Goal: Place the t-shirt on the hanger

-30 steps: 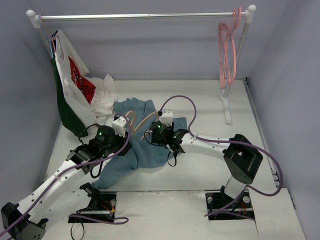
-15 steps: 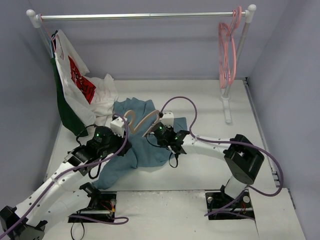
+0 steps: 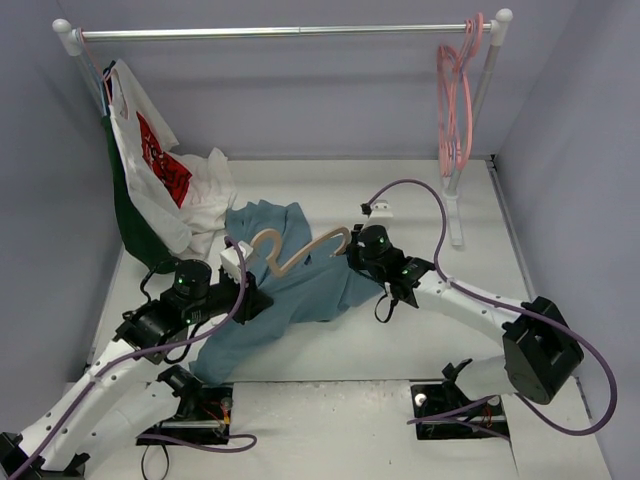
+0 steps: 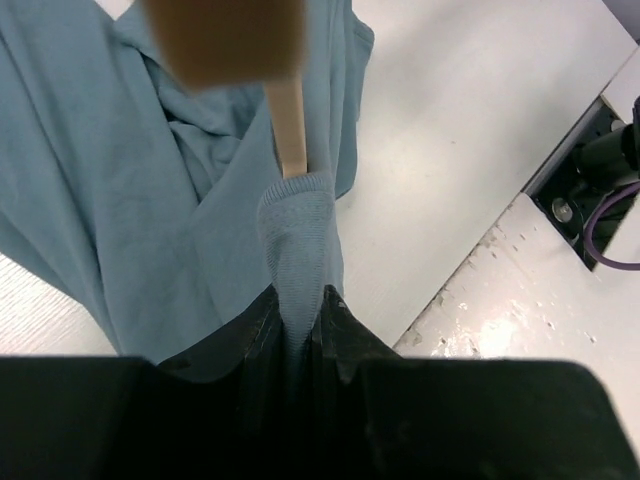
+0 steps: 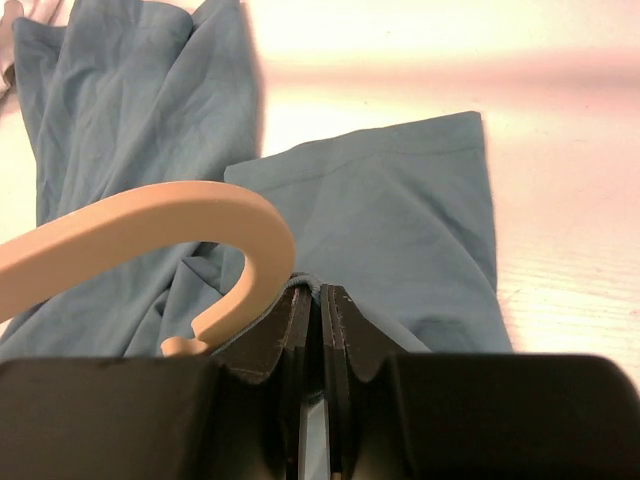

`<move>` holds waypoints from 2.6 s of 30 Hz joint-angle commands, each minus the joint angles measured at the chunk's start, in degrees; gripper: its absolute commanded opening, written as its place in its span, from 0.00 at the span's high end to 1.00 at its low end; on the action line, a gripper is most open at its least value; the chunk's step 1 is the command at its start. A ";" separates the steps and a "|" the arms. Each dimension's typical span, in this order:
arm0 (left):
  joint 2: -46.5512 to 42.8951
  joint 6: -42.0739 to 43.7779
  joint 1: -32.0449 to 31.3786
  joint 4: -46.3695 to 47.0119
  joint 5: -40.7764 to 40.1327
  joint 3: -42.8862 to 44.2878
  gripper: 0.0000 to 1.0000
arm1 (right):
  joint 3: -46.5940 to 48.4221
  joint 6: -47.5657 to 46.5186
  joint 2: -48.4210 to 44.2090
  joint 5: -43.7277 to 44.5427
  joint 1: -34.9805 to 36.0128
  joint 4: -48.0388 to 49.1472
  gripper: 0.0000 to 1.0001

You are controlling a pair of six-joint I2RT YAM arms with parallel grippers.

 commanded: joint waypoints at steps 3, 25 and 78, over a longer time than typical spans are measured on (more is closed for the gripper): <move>2.30 1.75 -0.08 -0.91 5.86 3.32 1.00 | -1.68 -5.97 -3.50 2.97 -3.11 5.22 1.00; 1.33 2.10 -0.08 -0.65 10.43 3.86 1.00 | -0.54 -13.26 -5.35 -3.97 -11.99 7.51 1.00; 12.33 8.87 -0.08 19.89 6.04 15.74 1.00 | 40.25 -28.47 1.07 -14.26 1.63 -18.77 0.88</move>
